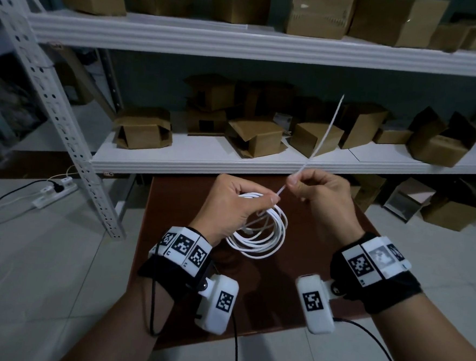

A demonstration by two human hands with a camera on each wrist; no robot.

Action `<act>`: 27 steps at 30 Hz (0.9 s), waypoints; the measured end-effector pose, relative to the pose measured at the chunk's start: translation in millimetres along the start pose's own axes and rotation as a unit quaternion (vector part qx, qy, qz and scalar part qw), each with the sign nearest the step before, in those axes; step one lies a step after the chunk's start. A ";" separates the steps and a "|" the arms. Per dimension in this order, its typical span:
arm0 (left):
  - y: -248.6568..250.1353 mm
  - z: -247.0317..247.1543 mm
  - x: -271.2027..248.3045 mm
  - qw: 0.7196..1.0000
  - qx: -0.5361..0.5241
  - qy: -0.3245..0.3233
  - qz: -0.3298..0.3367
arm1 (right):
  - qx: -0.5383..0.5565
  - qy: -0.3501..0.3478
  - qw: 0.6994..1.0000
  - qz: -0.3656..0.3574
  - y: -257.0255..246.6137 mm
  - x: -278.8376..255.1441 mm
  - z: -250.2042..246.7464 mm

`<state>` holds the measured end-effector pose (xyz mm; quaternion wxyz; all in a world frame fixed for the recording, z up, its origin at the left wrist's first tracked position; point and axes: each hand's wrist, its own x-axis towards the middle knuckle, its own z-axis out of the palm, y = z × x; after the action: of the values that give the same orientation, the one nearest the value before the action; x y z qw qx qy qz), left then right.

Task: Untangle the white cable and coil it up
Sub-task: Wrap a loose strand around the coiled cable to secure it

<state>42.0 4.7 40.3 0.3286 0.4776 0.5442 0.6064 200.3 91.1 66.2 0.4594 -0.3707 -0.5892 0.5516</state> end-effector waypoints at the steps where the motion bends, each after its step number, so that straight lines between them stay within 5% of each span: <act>1: 0.6 0.3 -0.5 1.000 0.003 -0.006 -0.005 | 0.002 0.018 1.000 -0.003 -0.6 2.8 -4.2; 8: -0.3 4.8 -1.4 1.000 0.014 -0.022 -0.016 | 0.039 0.083 0.996 -0.015 -0.2 8.7 -15.3; 16: -0.6 1.8 0.0 0.999 -0.020 0.020 -0.019 | 0.013 -0.088 0.994 0.066 5.9 -3.1 4.7; 27: -2.4 4.8 0.0 0.998 -0.024 -0.010 -0.049 | 0.007 0.031 0.999 0.026 4.3 -6.3 10.0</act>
<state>46.1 6.9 37.7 0.3744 0.4483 0.5492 0.5978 192.4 82.5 61.4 0.4651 -0.3997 -0.5612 0.5559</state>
